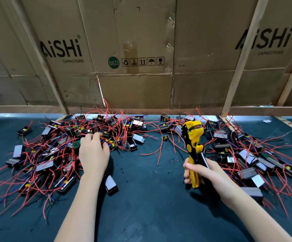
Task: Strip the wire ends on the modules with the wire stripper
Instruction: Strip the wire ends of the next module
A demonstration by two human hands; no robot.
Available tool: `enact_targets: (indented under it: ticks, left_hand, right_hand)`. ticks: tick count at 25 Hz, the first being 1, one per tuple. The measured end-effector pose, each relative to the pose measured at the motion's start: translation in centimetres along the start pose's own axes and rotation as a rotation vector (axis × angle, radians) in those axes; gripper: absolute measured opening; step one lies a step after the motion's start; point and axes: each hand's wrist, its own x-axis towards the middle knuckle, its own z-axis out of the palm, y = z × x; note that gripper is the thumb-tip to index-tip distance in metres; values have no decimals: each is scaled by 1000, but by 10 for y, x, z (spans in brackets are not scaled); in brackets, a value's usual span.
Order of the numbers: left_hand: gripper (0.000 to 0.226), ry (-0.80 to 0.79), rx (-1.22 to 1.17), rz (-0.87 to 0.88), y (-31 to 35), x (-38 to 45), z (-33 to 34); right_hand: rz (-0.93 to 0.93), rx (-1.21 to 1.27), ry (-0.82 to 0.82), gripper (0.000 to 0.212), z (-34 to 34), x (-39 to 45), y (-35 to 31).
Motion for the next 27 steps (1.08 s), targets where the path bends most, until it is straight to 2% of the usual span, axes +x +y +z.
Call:
enact_targets:
  ticks: [2, 5, 8, 10, 12, 14, 15, 17, 20, 23, 25, 27]
  left_hand:
    - [43, 6, 77, -6, -1, 2, 0]
    - [66, -202, 277, -81, -2, 4, 4]
    - [67, -294, 357, -103, -4, 3, 9]
    - [53, -167, 312, -59, -2, 5, 7]
    - [37, 59, 237, 16, -1, 9, 3]
    - [31, 231, 226, 64, -6, 18, 0]
    - [31, 224, 224, 61, -11, 23, -1]
    - [37, 84, 254, 40, -19, 28, 4]
    - [51, -74, 435, 29, -26, 31, 15]
    - [60, -154, 581, -22, -25, 39, 16]
    - [57, -183, 631, -33, -26, 40, 19]
    - [48, -145, 586, -27, -26, 39, 20]
  right_hand:
    - [7, 16, 7, 46, 0, 0, 0]
    - [9, 22, 2, 45, 0, 0, 1]
    - [6, 11, -6, 47, 0, 0, 0]
    - [10, 7, -5, 48, 0, 0, 0]
    - [16, 15, -4, 45, -1, 0, 0]
    - [18, 21, -8, 45, 0, -1, -1]
    - [18, 22, -8, 45, 0, -1, 0]
    - [20, 14, -10, 46, 0, 0, 0]
    - [23, -1, -19, 49, -1, 0, -2]
    - [14, 8, -25, 45, -2, 2, 0]
    - [13, 10, -23, 43, -2, 3, 2]
    - [15, 8, -26, 43, -3, 4, 2]
